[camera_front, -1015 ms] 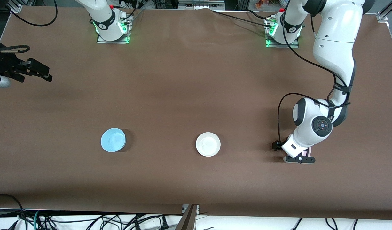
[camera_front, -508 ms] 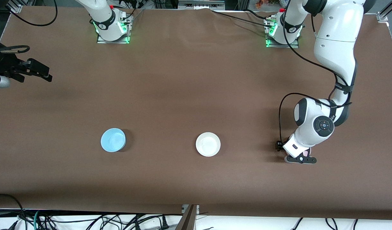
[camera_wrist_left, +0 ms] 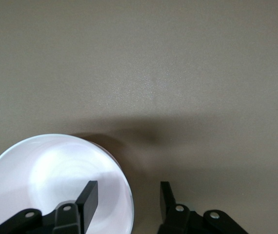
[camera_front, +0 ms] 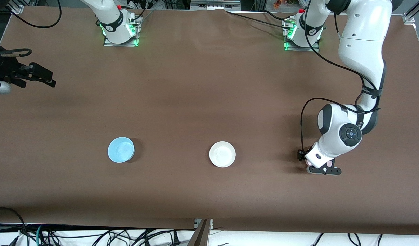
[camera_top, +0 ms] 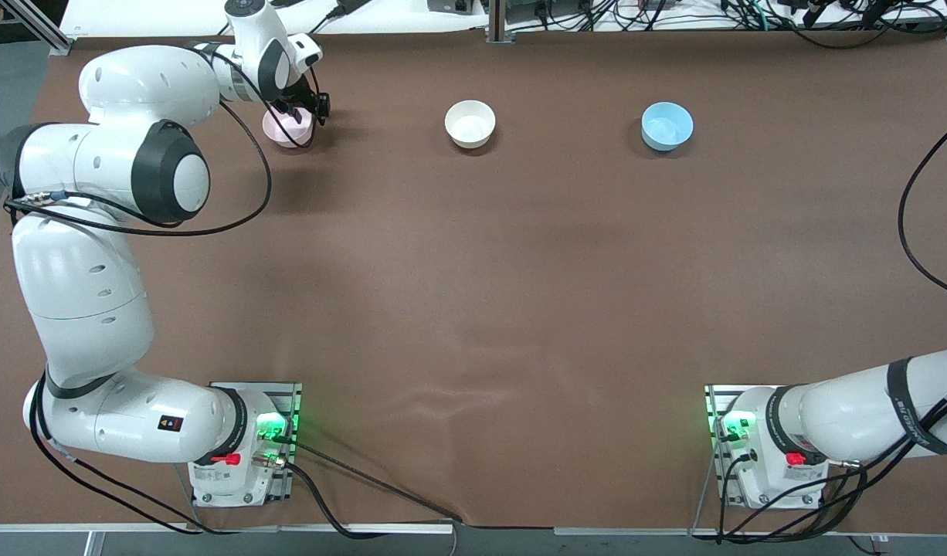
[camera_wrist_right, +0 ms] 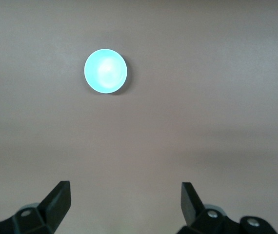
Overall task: Stack pink and blue bowls on white bowl
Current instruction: 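Close the left gripper on the pink bowl's rim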
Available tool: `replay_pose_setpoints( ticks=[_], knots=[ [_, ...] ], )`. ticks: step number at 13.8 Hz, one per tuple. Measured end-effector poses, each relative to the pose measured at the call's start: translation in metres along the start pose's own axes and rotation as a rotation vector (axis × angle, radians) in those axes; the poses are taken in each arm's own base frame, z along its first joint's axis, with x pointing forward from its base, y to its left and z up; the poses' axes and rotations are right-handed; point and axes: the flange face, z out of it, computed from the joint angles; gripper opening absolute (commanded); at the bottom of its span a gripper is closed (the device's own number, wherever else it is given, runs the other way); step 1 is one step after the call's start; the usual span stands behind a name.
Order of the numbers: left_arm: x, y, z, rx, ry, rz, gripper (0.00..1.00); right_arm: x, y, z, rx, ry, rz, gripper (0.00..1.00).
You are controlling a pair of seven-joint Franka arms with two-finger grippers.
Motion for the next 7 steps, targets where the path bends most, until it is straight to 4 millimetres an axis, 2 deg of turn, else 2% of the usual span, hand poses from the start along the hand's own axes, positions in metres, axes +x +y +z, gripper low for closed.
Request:
replay_pose_setpoints(
  ticks=[7],
  knots=[
    [-0.0008, 0.0, 0.0009, 0.0, -0.003, 0.007, 0.37, 0.0, 0.0003, 0.0, 0.0, 0.0, 0.001, 1.0]
  ],
)
